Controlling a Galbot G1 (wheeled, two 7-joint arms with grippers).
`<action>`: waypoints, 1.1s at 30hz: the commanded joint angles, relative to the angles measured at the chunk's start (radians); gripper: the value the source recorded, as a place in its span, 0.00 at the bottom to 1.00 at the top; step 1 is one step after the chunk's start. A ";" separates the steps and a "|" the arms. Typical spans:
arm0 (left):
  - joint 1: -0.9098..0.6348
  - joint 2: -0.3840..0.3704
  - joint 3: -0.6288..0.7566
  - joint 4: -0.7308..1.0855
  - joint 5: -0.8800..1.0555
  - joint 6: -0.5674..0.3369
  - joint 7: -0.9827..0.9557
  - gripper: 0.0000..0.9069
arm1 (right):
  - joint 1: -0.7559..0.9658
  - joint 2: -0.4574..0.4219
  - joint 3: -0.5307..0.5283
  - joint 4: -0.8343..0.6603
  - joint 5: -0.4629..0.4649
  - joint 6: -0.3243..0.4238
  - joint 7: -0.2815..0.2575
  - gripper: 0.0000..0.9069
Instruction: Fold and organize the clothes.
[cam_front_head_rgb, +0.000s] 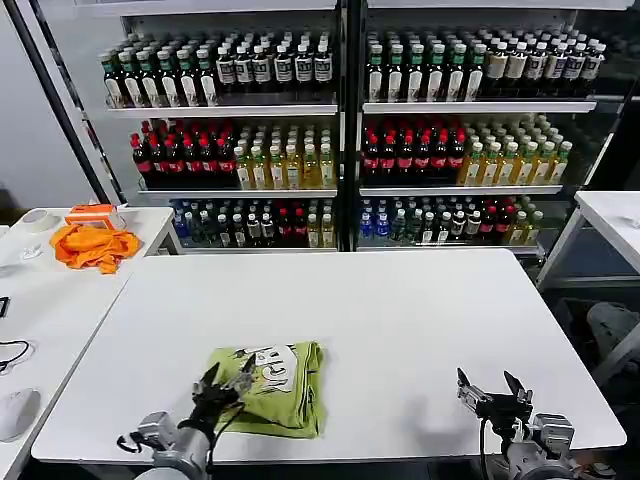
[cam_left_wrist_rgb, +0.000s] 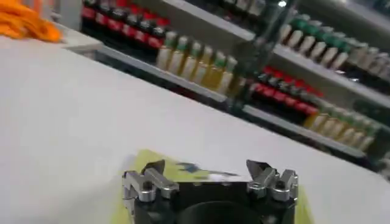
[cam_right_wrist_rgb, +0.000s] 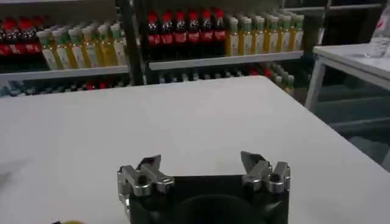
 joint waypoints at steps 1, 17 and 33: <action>0.020 -0.023 -0.066 0.080 0.023 -0.011 -0.026 1.00 | -0.001 0.001 0.002 0.002 0.000 0.001 0.001 1.00; 0.005 -0.067 -0.052 0.088 -0.208 0.010 0.015 0.52 | -0.009 0.003 0.011 0.013 0.001 -0.002 0.003 1.00; -0.013 -0.078 -0.097 0.133 -0.451 0.005 0.059 0.02 | -0.023 0.010 0.018 0.029 -0.001 -0.004 0.007 1.00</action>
